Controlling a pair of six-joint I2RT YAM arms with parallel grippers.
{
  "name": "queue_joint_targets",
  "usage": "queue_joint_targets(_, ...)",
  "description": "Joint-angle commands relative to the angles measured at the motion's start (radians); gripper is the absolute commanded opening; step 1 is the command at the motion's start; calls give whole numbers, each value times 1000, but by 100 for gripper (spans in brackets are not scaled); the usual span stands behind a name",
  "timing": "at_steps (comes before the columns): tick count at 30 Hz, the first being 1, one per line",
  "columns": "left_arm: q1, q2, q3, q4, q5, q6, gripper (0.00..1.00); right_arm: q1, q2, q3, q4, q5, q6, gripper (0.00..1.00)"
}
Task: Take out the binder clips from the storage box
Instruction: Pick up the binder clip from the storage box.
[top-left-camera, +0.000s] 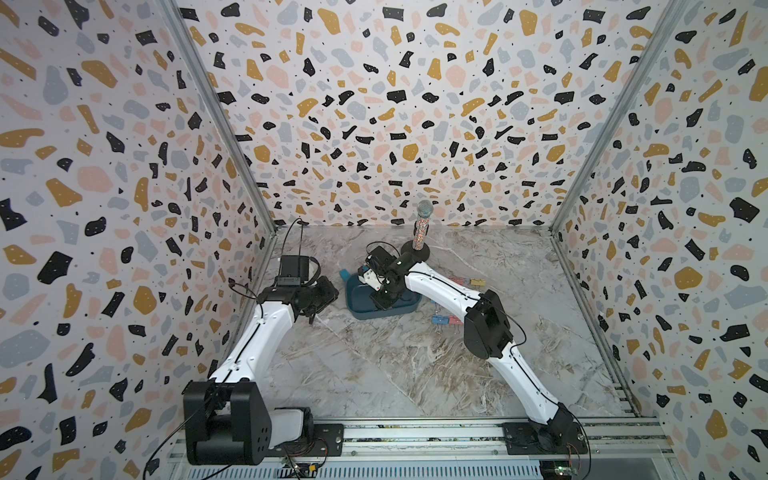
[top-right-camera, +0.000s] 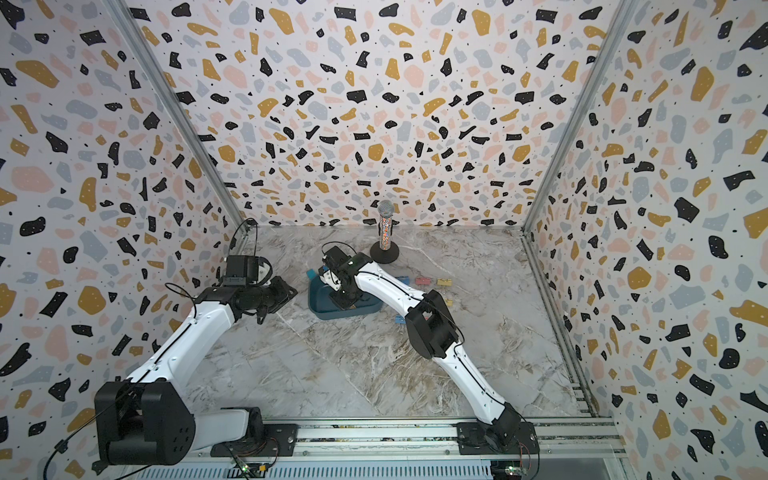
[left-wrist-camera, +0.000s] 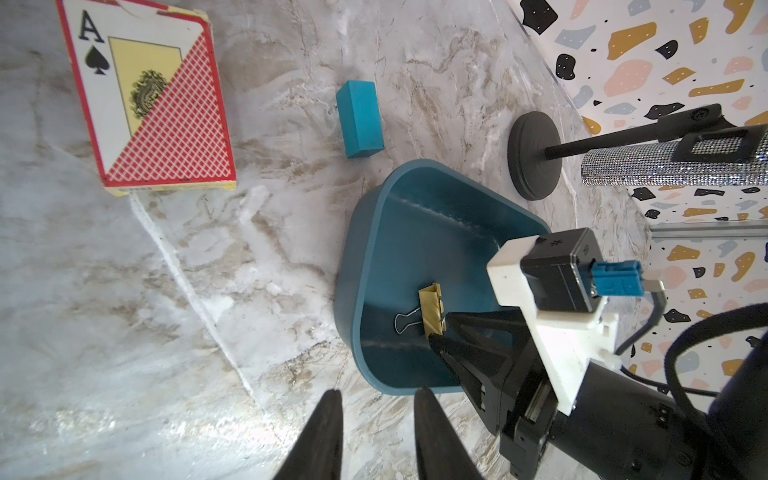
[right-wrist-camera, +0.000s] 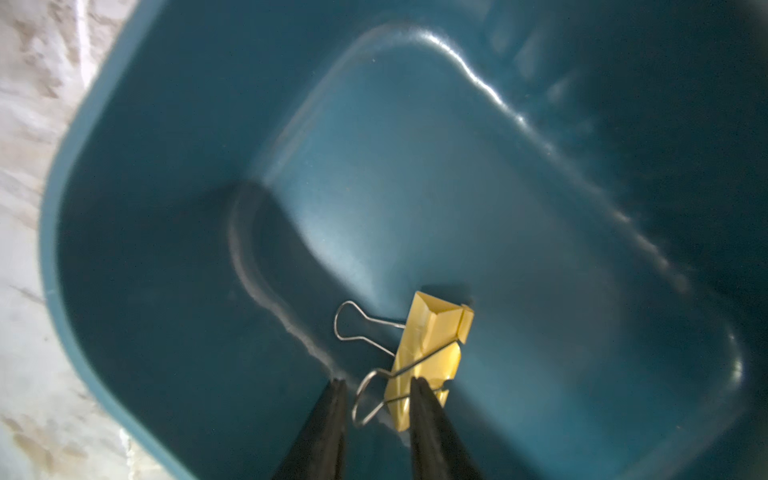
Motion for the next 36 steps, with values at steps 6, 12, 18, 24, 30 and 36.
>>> queue_joint_targets(6,-5,-24,-9,-4,0,19,33,4,4,41,-23,45,-2,23)
queue_joint_targets(12,-3,-27,-12,-6,0,20,33,3,-2,48,-23,62,-2,16)
queue_joint_targets(18,-3,-34,-14,-10,-5,24,33,-8,-8,65,-18,65,4,9)
queue_joint_targets(24,-4,-40,-18,-15,-9,26,33,-24,-26,67,-4,63,12,4)
queue_joint_targets(30,-4,-43,-18,-14,-10,26,33,-33,-44,66,0,69,16,0)
queue_joint_targets(36,-3,-44,-21,-15,-13,27,33,-61,-108,74,24,81,9,0)
